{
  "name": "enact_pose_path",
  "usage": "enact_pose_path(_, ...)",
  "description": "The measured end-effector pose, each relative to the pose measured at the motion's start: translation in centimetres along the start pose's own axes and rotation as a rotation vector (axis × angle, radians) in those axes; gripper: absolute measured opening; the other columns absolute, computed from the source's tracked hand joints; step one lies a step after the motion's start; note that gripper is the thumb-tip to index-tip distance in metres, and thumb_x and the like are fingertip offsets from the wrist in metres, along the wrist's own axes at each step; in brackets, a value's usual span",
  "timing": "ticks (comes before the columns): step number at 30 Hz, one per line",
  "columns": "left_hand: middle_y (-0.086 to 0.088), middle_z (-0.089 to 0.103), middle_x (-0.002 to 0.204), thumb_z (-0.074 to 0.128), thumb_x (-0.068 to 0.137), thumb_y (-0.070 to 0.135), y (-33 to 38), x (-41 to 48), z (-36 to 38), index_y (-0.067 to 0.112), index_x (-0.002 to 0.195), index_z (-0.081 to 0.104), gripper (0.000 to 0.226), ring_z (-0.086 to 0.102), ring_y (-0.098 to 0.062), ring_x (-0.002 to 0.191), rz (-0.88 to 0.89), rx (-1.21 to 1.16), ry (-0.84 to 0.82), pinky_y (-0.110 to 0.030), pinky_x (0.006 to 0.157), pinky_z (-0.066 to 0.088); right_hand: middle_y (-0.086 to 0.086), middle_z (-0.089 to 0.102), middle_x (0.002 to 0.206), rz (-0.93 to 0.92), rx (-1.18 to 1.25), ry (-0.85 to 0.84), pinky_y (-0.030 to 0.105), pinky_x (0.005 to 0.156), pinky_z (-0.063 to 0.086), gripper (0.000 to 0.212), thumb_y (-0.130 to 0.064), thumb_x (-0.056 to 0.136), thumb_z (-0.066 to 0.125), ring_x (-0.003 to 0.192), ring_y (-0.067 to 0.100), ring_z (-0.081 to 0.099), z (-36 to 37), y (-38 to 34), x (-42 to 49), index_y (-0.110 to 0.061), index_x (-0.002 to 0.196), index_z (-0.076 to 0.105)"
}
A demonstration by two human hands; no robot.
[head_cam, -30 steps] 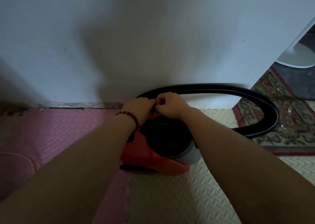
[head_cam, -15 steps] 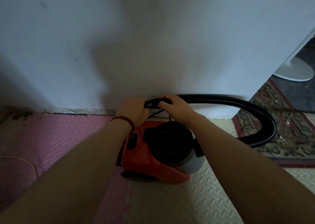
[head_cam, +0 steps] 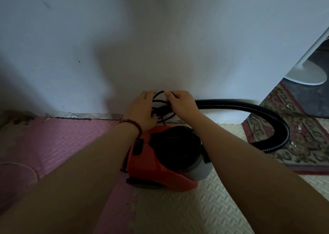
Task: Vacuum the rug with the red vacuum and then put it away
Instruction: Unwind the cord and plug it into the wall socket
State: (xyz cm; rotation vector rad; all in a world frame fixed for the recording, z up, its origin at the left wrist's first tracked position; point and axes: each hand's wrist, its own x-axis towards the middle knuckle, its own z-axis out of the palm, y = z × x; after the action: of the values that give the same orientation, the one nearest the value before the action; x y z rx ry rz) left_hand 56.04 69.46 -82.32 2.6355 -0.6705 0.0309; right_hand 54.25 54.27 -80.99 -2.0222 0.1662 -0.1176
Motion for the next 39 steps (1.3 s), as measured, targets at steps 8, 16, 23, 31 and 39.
enact_pose_path(8,-0.003,0.063,0.105,0.052,0.091,0.03,2.3,-0.1,0.1,0.015,0.112,0.056,0.026,0.057,-0.02,0.086,0.115,0.066,-0.087,-0.024,0.068,0.039,0.005,0.062,0.074,0.193,0.015,-0.007,0.024,0.056,0.041,0.04,-0.041,0.095,0.045,0.061,0.012,0.053,-0.7,1.8,-0.6,-0.007,0.08,0.061)
enact_pose_path(16,0.007,0.045,0.063,0.052,0.09,0.037,2.0,0.0,1.0,0.012,0.085,0.061,0.026,0.046,-0.014,0.06,0.134,0.093,-0.14,-0.019,0.047,0.025,0.002,0.068,0.076,0.303,-0.034,-0.059,0.027,0.061,0.042,0.032,-0.029,0.091,0.044,0.068,0.016,0.058,-1.3,3.0,-0.6,-0.017,0.076,0.07)
enact_pose_path(23,-0.009,0.048,0.107,0.039,0.098,0.02,2.3,0.8,1.3,0.006,0.109,0.05,0.021,0.05,-0.022,0.089,-0.126,-0.065,0.125,-0.027,0.071,0.034,-0.003,0.043,0.05,0.159,0.088,0.04,0.022,0.051,0.037,0.047,-0.036,0.09,0.059,0.044,0.007,0.04,-0.6,1.6,-0.3,-0.016,0.05,0.044)
enact_pose_path(31,-0.014,0.053,0.125,0.049,0.095,0.019,1.7,-0.5,0.9,0.02,0.144,0.032,0.051,0.054,-0.029,0.111,-0.21,-0.223,0.06,-0.033,0.092,0.042,-0.002,0.028,0.048,0.187,0.355,0.137,0.023,0.047,0.026,0.046,-0.018,0.087,0.059,0.042,0.01,0.027,-1.9,-0.7,-1.2,-0.017,0.049,0.033)
enact_pose_path(39,-0.006,0.066,0.095,0.052,0.089,0.013,4.6,-1.3,-0.6,0.014,0.1,0.062,0.014,0.061,-0.024,0.092,-0.276,-0.273,-0.027,-0.025,0.071,0.04,0.007,0.055,0.068,0.465,-0.006,-0.504,0.026,0.06,0.041,0.027,-0.021,0.086,0.035,0.059,0.017,0.049,-3.7,-3.0,-2.6,-0.016,0.072,0.058)
